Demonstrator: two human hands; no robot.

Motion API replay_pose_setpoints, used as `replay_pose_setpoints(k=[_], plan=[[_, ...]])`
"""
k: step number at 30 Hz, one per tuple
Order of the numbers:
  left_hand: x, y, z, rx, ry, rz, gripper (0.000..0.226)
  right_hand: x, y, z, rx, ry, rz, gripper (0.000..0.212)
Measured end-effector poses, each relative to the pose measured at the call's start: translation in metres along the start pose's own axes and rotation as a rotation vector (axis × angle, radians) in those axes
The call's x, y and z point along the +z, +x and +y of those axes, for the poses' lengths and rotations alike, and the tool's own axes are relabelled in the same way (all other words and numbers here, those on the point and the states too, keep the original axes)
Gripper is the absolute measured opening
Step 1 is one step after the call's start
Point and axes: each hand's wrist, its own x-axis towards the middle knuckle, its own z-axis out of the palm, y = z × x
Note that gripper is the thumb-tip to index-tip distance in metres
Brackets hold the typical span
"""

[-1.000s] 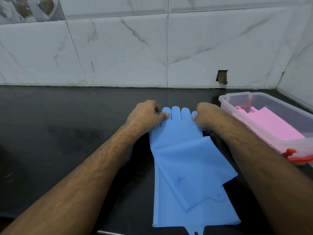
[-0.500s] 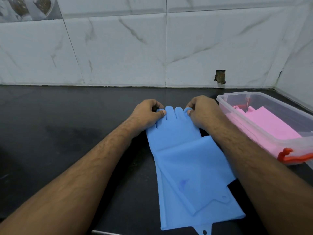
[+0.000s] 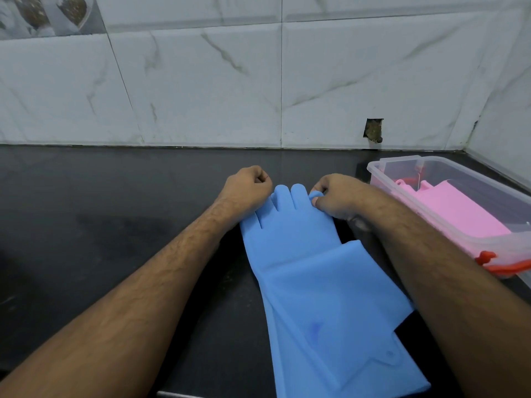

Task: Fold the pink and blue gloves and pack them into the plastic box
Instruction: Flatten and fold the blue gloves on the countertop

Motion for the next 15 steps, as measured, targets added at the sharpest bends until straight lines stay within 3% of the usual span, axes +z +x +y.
replay_pose_setpoints(k=[5,10,13,15], plan=[[-0.0013,-0.0017,0.0024,-0.105,-0.027,-0.169,0.059,0.0010,-0.0034,-0.0031,0.025,0.186,-0.112,0.011],[-0.0033,-0.0029,-0.0002,-0.017,0.002,-0.111,0.026,0.0030,-0.0013,-0.0015,-0.004,0.172,-0.053,0.014],[-0.0052,-0.0030,0.0005,-0.017,-0.004,-0.107,0.015,0.0029,0.0030,-0.0030,-0.043,-0.043,0.015,0.029],[-0.0062,-0.0032,-0.0008,-0.034,0.009,-0.108,0.014,0.0060,0.0043,-0.0021,-0.061,-0.139,0.048,0.028]])
